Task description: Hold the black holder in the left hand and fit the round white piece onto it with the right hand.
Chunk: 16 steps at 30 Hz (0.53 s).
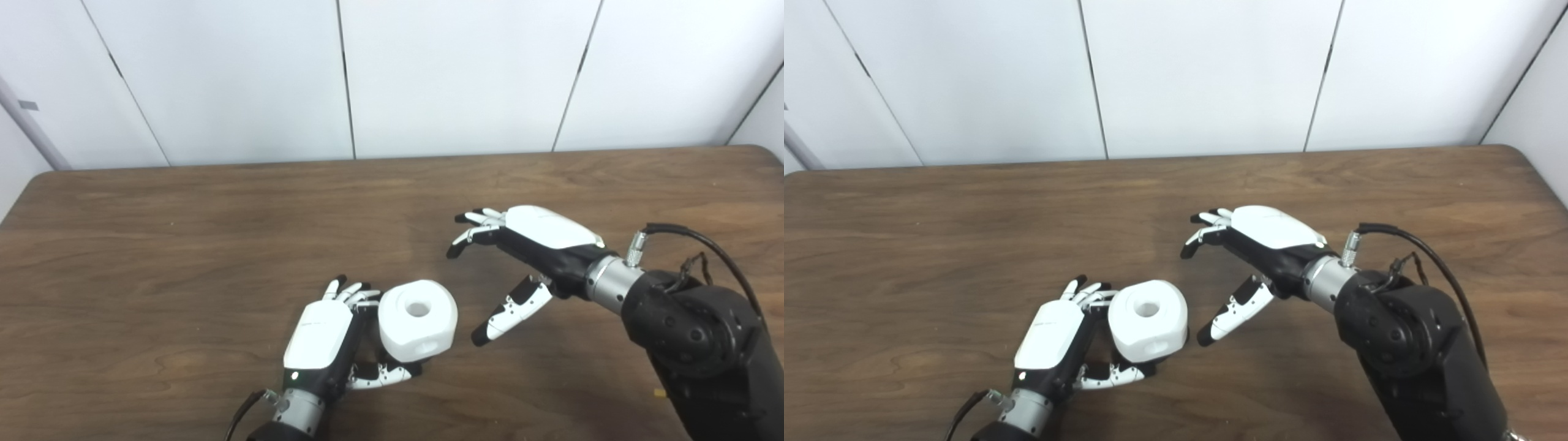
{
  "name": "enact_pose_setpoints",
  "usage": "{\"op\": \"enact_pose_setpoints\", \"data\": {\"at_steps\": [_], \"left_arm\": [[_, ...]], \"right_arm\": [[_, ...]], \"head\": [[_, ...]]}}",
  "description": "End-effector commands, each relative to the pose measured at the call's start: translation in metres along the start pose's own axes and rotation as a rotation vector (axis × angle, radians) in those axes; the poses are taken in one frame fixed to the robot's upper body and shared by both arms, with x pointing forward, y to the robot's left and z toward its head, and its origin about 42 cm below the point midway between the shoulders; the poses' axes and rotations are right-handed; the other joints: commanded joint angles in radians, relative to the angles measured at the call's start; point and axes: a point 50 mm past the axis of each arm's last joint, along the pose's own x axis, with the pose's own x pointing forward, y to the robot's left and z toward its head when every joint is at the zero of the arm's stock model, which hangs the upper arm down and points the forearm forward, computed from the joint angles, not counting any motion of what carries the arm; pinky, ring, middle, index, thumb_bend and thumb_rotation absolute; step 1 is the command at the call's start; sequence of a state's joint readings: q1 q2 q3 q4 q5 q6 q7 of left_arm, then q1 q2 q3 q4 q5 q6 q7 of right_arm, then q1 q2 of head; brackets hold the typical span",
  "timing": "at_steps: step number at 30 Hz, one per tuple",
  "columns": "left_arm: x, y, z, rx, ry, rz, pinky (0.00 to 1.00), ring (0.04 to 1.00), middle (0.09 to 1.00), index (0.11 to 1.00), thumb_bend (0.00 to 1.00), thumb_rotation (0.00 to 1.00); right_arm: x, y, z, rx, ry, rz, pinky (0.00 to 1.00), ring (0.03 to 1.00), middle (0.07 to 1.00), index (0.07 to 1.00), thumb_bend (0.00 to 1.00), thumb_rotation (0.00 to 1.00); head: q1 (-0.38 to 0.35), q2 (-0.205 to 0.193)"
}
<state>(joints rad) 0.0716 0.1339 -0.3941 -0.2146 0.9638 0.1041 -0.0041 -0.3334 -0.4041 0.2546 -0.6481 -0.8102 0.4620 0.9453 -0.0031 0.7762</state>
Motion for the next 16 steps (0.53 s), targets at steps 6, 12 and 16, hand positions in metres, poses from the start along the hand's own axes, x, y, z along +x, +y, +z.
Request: {"op": "enact_pose_setpoints", "data": {"at_steps": [6,12,16], "left_arm": [[0.001,0.009,-0.001,-0.013,0.055,-0.025,1.00,0.889,0.810,0.610,0.80,0.15],[0.003,0.019,0.001,-0.099,0.086,-0.007,1.00,0.899,0.822,0.617,0.95,0.18],[0.003,0.023,0.001,-0.123,0.097,-0.002,1.00,0.903,0.815,0.550,0.96,0.16]], "right_arm": [[-0.005,-0.012,0.002,-0.011,-0.002,-0.059,1.00,1.000,0.970,0.775,1.00,0.40],[-0.004,-0.010,-0.001,-0.004,0.008,-0.060,1.00,1.000,0.966,0.771,1.00,0.40],[-0.004,-0.010,-0.002,0.001,0.015,-0.064,1.00,1.000,0.966,0.771,1.00,0.40]], "head": [[0.001,0.004],[0.001,0.003],[0.002,0.001]]}}
